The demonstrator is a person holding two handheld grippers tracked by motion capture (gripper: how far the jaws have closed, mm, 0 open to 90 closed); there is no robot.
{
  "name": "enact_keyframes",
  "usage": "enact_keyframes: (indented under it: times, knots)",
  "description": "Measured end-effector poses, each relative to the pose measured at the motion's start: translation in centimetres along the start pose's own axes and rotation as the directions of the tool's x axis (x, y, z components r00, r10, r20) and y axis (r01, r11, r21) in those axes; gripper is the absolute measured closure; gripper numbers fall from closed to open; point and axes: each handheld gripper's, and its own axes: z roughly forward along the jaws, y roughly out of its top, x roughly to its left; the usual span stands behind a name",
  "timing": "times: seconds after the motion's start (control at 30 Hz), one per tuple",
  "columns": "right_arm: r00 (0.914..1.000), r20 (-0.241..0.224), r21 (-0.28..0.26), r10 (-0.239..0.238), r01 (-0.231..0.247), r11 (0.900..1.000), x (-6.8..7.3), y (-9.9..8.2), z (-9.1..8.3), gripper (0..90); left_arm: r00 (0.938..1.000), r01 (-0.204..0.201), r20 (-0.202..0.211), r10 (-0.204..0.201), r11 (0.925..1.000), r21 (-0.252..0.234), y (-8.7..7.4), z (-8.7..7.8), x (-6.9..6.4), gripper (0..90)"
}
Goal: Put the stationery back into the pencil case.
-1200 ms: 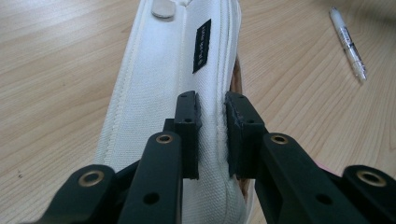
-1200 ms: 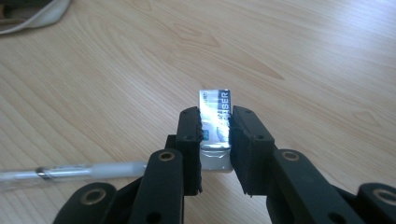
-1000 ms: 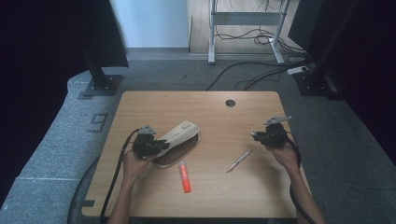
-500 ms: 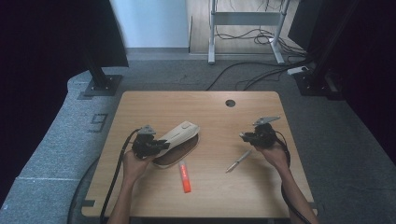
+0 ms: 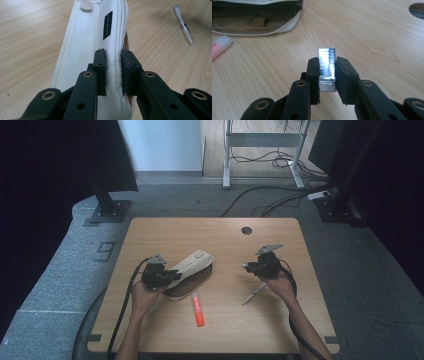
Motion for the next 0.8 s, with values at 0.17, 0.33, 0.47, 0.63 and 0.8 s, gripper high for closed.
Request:
enact_keyframes:
  times: [0.17,0.33,0.47,0.63,0.8]
  knots:
    - [0.9998,-0.014,-0.001,-0.013,0.013,0.9999,0.8,0.6,0.8,71.7,1.0,-0.002,0.001,0.002,1.0,0.0,0.0,0.0,0.0,75.8]
    - [0.9993,-0.026,0.0,-0.028,0.028,0.9996,1.6,1.2,1.7,71.7,1.0,-0.003,0.001,0.003,1.0,-0.001,0.0,0.0,0.0,75.7]
    - [0.9985,-0.037,-0.001,-0.041,0.041,0.9991,2.3,1.8,2.4,71.7,1.0,-0.003,0.003,0.003,1.0,-0.001,0.0,0.0,0.0,75.6]
    - [0.9977,-0.046,0.003,-0.051,0.051,0.9987,2.9,2.2,3.0,71.7,1.0,-0.003,0.003,0.003,1.0,-0.002,0.0,0.0,0.0,75.7]
    - [0.9966,-0.057,0.004,-0.06,0.06,0.9982,3.6,2.7,3.8,71.7,1.0,-0.002,0.004,0.002,1.0,-0.002,0.0,0.0,-0.1,75.7]
